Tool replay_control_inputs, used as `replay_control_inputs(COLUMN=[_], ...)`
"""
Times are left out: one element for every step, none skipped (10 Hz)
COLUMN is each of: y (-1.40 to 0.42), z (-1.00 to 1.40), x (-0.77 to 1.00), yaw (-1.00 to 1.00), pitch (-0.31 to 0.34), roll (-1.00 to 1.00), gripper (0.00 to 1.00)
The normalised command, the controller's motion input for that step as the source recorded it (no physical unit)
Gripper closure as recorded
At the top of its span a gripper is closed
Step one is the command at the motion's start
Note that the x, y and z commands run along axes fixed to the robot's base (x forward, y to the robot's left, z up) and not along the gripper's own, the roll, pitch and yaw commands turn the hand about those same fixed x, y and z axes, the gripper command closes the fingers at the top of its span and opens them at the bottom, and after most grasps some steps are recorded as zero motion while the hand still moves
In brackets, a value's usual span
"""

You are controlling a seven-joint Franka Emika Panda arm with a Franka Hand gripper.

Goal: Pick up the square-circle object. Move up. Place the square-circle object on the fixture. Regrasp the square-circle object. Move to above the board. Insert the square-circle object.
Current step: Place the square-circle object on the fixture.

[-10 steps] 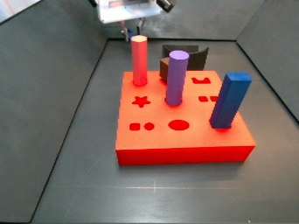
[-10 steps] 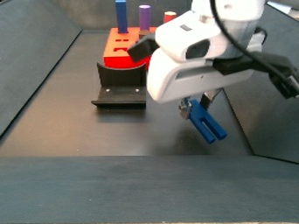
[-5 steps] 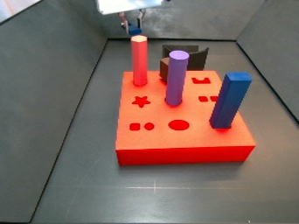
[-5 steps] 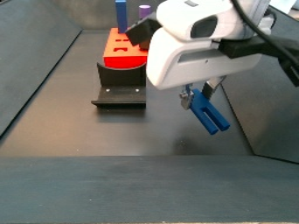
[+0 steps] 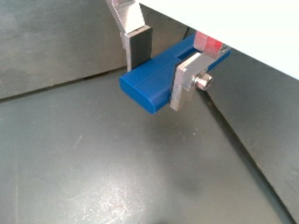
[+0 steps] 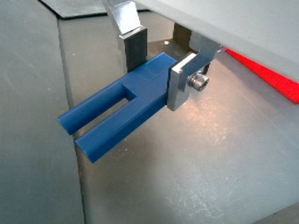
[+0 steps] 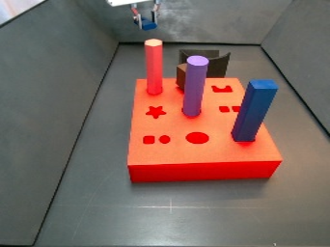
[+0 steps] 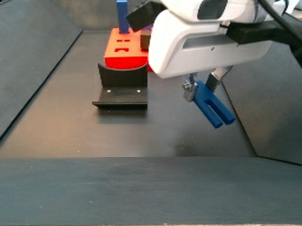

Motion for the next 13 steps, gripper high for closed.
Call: replay_control_inputs(y=[-0.01, -0.01, -0.02, -0.02, -0.02, -0.02, -0.02, -0.01, -0.01, -0.01, -0.01, -0.01, -0.01], z=[1.0, 1.0, 1.0, 1.0, 1.0, 1.0, 1.0, 0.97, 0.91, 0.81, 0.74, 0.69, 0.59], x=[-0.03, -0.03, -0.03, -0.03, -0.03, -0.03, -0.03, -0.04, -0.03, -0.03, -0.03, -0.03, -0.02], yaw=[0.02, 0.03, 0.04, 0.04, 0.04, 0.05, 0.04, 0.04, 0.04, 0.04, 0.04, 0.04, 0.04], pitch=[0.164, 0.164, 0.165, 0.168, 0.173, 0.175, 0.162, 0.155, 0.146, 0.146, 0.144, 0.146, 0.151], roll=[0.12, 0.13, 0.13, 0.14, 0.15, 0.15, 0.14, 0.13, 0.12, 0.13, 0.13, 0.13, 0.14], gripper=[1.0, 1.0, 1.0, 1.0, 1.0, 1.0, 1.0, 1.0, 1.0, 1.0, 1.0, 1.0, 1.0])
